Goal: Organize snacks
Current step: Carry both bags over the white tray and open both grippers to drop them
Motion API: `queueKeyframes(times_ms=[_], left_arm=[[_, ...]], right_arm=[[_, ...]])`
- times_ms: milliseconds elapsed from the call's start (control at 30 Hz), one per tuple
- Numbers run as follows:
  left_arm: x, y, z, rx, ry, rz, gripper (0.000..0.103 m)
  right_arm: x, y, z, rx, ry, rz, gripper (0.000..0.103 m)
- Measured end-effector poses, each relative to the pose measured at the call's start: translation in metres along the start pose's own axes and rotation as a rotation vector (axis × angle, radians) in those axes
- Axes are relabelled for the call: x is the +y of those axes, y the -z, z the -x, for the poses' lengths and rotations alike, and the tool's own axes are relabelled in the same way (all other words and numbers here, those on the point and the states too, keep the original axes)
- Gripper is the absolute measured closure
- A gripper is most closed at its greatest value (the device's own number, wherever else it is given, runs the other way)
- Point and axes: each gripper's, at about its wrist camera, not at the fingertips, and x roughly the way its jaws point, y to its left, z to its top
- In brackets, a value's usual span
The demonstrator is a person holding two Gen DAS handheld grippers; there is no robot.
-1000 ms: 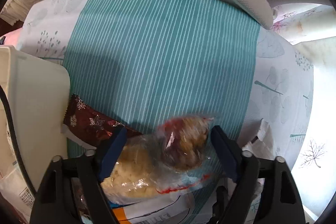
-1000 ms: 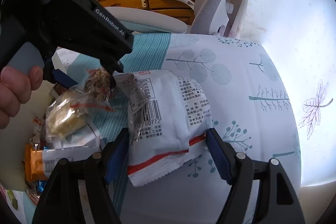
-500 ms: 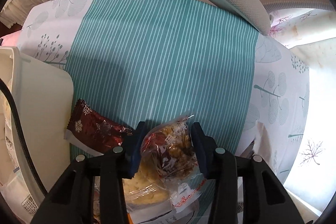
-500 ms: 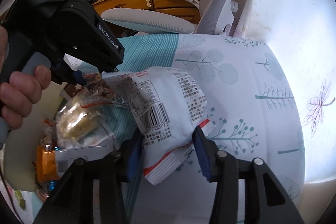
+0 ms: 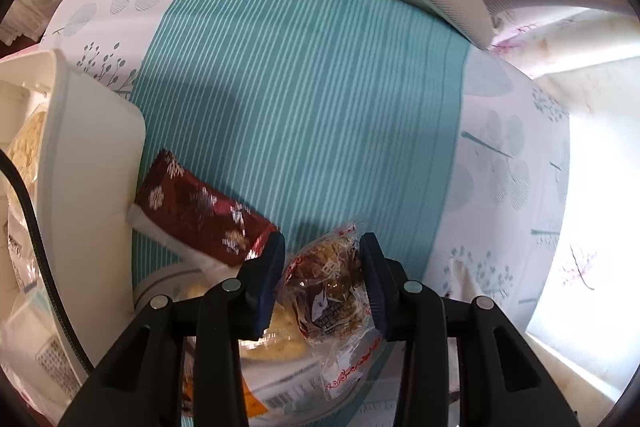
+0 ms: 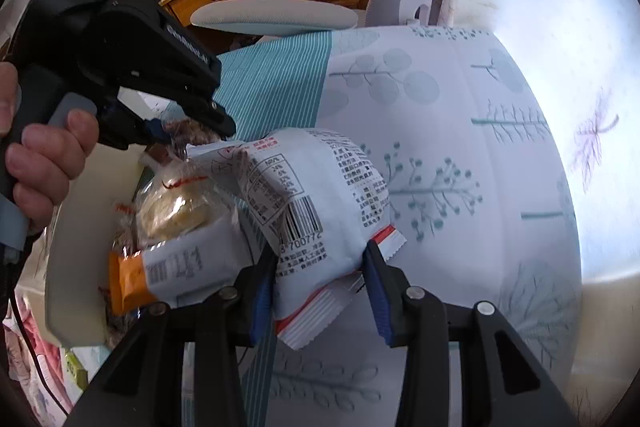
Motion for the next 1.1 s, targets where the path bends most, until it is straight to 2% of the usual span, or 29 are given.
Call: queueKeyframes(times_ms=[400,567,600,900,1100], left_arm=[[0.004,0.055,0.066,-0.032,0.049,-0.027,0.066],[0.005,0.081,0.102,-0.061,0.068,-0.04,0.066],[-0.004,0.082,0.105,-0.067,0.071,-0.042,0.066],[0.017,0.122,0.167,-0.137,0.095,-0.064,0.066],[0.04,0.148,0.189,-0.158,0.09,-0.075,0.066]], right_arm=[[-0.002,0.028,0.045,0.058,-0.025,-0.059,0.063],[0.002,0.034,0.068,0.052,-0.031,-0.053,0.063],[0.003,0.035,0.072,0.049,-0.032,-0.05,0.063],[0.019,0.043,0.103,0.029,-0.077,-0.034,0.063],[0.039,0.049,0.119,0.005,-0.123,-0.015,0.063]])
